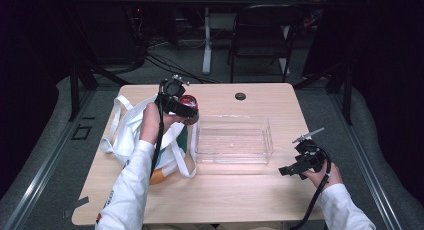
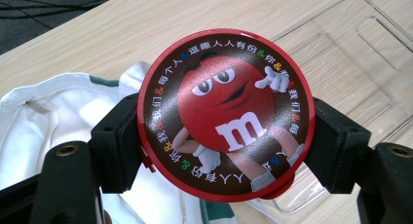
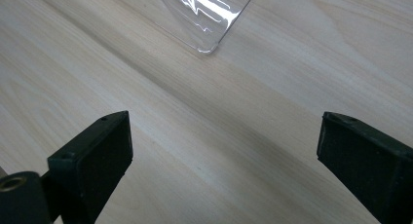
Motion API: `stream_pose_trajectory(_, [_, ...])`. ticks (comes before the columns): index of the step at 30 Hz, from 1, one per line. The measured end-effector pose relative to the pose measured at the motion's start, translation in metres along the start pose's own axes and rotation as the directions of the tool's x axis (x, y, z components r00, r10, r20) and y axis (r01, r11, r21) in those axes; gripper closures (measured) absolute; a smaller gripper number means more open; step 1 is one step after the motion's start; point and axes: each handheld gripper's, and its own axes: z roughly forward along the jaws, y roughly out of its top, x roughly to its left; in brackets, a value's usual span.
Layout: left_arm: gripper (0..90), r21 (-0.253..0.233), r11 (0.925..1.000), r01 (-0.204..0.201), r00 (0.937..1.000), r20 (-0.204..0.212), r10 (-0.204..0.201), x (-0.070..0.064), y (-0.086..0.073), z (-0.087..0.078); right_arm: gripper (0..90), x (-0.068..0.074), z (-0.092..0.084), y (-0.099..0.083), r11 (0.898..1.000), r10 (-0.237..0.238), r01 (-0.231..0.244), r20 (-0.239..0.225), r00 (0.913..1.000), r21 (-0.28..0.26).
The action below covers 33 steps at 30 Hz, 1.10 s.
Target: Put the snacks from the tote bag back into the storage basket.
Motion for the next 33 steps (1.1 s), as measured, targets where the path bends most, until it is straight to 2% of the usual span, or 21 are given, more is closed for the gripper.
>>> stream_pose_trajectory(20, [25.7,-0.001,0.9999,-0.014,0.9997,0.019,0.014,-0.012,0.003,0.007,5.4,-0.001,0.0,0.0,1.0,0.001,-0.001,0.011,0.9999,0.005])
stream_pose_trajectory(32, [25.7,-0.004,0.9997,-0.024,0.9985,0.049,0.024,-0.024,0.005,0.017,5.5,-0.001,0.001,-0.001,1.0,0.009,-0.009,0.009,0.9999,0.002])
stream_pose_trajectory(33, [25.7,-0.005,0.9997,-0.025,0.9984,0.05,0.026,-0.025,0.005,0.018,5.5,-0.002,0.0,0.0,1.0,-0.003,0.003,0.012,0.9999,0.017])
